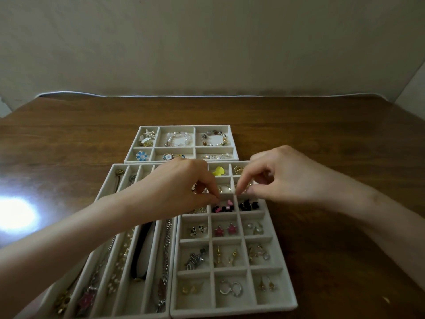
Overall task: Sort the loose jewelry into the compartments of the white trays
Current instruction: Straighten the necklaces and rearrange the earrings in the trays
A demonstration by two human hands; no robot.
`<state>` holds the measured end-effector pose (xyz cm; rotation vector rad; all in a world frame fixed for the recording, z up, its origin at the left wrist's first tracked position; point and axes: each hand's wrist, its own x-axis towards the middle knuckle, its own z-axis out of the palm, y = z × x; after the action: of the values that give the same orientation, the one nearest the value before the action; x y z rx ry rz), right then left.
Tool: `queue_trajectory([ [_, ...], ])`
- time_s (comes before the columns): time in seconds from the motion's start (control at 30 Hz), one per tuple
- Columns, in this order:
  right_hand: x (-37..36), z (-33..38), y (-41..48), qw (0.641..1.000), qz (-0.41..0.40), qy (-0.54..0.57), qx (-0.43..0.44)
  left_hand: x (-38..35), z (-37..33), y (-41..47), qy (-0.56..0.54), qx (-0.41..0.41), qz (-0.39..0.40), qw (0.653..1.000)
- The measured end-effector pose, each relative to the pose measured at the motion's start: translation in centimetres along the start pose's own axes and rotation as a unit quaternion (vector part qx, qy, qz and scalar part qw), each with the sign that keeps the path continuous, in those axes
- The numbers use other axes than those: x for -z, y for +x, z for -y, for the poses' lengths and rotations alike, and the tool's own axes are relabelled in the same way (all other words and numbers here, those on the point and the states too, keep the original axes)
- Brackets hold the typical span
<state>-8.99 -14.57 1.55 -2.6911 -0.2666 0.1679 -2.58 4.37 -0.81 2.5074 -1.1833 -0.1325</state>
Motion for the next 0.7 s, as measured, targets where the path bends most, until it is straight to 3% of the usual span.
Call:
queue_trajectory([
  [0.13,1.1,-1.0,-1.2,0.998,0.058,0.031,0.001,0.4,-0.7,-0.5,-0.030,-0.017,0.035,0.999],
  [0.27,0.7,-1.2,-2.2,0.996,0.091,0.018,-0.002,0.2,-1.2,-0.9,0.021,-0.018,0.051,0.998],
  [0.4,0.4,-0.8,-2.4,0.996,0.064,0.055,0.006,1.7,-0.5,-0.8,0.045,0.006,0.019,0.999],
  [0.6,-1.2,0.6,-1.2,0.995,0.021,0.076,0.063,1.5,-0.2,-2.2,0.127,0.054,0.092,0.986],
  [0.7,-1.7,1.0,-0.6,0.991,-0.002,0.101,0.084,0.5,-0.6,-2.8,0.164,0.050,0.091,0.981],
])
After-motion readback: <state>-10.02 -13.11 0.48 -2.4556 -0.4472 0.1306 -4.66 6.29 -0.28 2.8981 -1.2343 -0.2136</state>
